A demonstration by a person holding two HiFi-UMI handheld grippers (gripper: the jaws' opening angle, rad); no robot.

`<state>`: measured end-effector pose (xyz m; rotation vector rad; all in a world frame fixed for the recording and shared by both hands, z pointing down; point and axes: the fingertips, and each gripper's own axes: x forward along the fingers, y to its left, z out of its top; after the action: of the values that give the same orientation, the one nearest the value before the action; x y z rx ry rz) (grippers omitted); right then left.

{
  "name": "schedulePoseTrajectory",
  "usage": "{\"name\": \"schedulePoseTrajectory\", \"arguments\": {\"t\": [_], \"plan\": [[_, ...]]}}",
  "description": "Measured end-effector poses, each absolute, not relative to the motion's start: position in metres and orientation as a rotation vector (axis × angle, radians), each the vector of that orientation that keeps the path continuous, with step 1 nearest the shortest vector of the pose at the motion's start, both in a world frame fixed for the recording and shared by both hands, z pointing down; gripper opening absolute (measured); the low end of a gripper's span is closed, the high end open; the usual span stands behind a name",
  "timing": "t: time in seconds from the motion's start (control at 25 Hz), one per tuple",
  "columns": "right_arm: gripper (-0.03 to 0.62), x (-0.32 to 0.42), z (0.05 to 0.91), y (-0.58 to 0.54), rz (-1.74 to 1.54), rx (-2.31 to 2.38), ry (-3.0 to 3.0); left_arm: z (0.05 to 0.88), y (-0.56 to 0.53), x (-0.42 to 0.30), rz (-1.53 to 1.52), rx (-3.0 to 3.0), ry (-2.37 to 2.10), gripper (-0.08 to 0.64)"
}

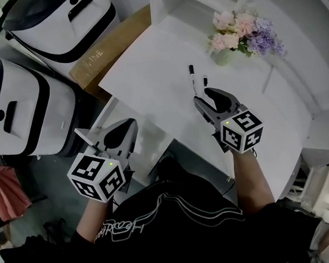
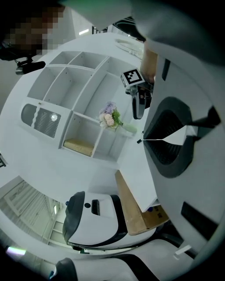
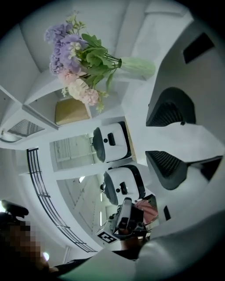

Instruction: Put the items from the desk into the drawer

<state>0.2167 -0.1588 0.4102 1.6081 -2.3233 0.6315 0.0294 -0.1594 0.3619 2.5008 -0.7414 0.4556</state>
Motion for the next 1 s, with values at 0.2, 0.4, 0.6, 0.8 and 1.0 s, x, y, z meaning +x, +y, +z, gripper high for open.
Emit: {"name": "schedulePoseTrajectory", "arguments": {"t": [0.2, 0.4, 0.6, 0.8, 1.0], "plan": [[0.193, 0.228, 0.455, -0.191, 0.640, 1.598, -2.182, 0.371, -0.178, 0.029, 0.457, 2.473, -0.759, 0.021], [0.195, 0.239, 0.499, -0.214, 0.673, 1.579, -2.046, 0.384, -0.193, 0.026, 0.480, 2.439, -0.777, 0.021], [0.179, 0.251, 0.529, -0.223, 0.725, 1.565, -1.920, 0.393, -0.205, 0.020, 0.490, 2.415, -0.796, 0.021], [0.107, 0.257, 0.536, -0.228, 0.756, 1.590, -1.840, 0.394, -0.208, 0.015, 0.444, 2.380, -0.774, 0.021], [0.107, 0.257, 0.537, -0.231, 0.782, 1.607, -1.823, 0.395, -0.210, 0.006, 0.445, 2.387, -0.786, 0.021]]}}
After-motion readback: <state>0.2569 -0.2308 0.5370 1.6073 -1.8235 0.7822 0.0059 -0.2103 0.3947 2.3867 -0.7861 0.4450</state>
